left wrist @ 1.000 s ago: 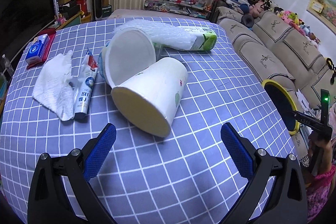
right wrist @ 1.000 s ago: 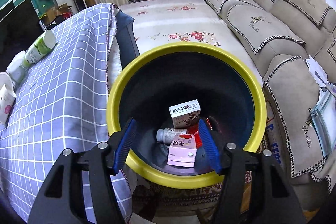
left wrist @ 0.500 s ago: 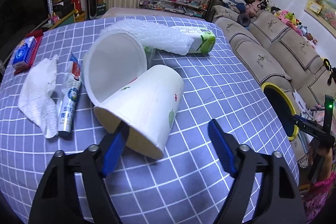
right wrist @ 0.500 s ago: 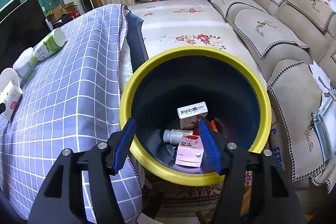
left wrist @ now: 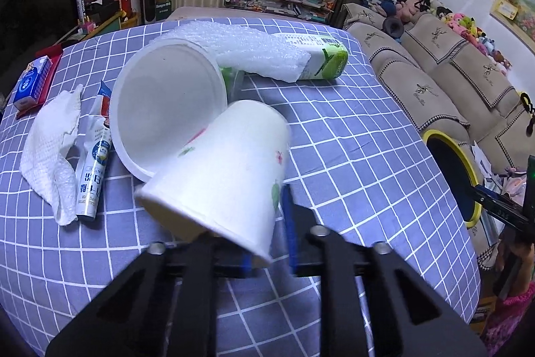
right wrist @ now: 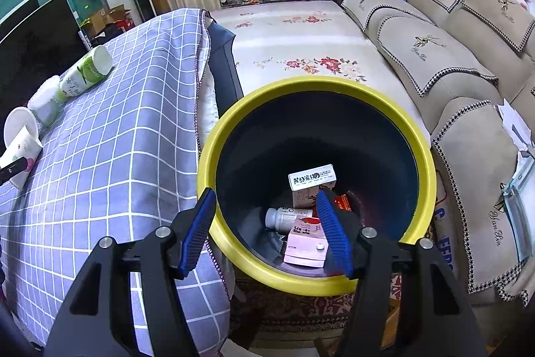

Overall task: Collect trash
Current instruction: 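Grasp the large white paper cup by its rim with the left gripper, then carry the white paper cup into the bin and open the left gripper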

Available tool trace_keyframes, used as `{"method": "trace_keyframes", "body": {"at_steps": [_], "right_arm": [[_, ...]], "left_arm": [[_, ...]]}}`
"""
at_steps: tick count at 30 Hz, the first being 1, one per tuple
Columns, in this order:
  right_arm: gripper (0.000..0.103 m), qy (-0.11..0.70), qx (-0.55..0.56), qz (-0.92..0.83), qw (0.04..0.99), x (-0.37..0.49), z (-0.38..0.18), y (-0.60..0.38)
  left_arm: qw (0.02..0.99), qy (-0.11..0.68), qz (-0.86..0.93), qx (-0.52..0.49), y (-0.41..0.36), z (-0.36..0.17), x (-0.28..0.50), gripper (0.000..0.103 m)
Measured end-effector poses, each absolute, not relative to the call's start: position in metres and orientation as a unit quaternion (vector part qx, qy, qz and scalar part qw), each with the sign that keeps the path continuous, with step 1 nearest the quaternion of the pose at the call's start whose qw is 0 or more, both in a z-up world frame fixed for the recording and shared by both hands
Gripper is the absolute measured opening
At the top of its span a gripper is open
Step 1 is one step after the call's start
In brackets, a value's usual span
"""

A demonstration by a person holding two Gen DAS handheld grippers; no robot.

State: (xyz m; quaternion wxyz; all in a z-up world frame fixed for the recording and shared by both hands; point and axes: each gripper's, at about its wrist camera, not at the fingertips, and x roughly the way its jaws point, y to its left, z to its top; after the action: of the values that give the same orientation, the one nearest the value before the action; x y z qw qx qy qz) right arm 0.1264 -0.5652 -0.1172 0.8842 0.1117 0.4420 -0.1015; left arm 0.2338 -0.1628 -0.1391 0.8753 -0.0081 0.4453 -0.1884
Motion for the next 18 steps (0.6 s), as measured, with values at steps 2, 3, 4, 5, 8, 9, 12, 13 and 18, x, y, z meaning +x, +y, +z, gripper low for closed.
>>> {"method": "trace_keyframes", "body": {"at_steps": [2,3,4,5,8,9,12,13,18], "right_arm": [[0.059,0.439,0.113,-0.100,0.886,0.124,-0.116,-0.566],[0.059,0.438,0.113,-0.100,0.886,0.124,-0.115,-0.566],[0.059,0.437,0.113,-0.100,0.887,0.123,-0.114,-0.566],[0.059,0.435,0.114,-0.099,0.888,0.122,-0.113,-0.567],[0.059,0.429,0.115,-0.099,0.890,0.119,-0.109,-0.568],[0.059,0.426,0.115,-0.100,0.892,0.118,-0.107,-0.569],[0.059,0.416,0.117,-0.105,0.896,0.112,-0.100,-0.573],[0.059,0.413,0.117,-0.107,0.897,0.110,-0.098,-0.574],[0.059,0.400,0.117,-0.126,0.900,0.094,-0.088,-0.587]], "left_arm": [[0.877,0.440,-0.191,-0.004,-0.166,-0.138,0.232,0.006],[0.879,0.435,-0.194,0.005,-0.170,-0.135,0.229,0.006],[0.880,0.431,-0.198,0.012,-0.175,-0.133,0.227,0.006],[0.881,0.427,-0.203,0.019,-0.180,-0.130,0.223,0.006],[0.879,0.416,-0.230,0.032,-0.197,-0.119,0.214,0.006],[0.878,0.414,-0.239,0.035,-0.203,-0.115,0.211,0.006],[0.869,0.404,-0.280,0.049,-0.233,-0.103,0.201,0.006],[0.865,0.402,-0.296,0.054,-0.245,-0.100,0.199,0.006],[0.835,0.399,-0.370,0.082,-0.309,-0.094,0.194,0.006]]}}
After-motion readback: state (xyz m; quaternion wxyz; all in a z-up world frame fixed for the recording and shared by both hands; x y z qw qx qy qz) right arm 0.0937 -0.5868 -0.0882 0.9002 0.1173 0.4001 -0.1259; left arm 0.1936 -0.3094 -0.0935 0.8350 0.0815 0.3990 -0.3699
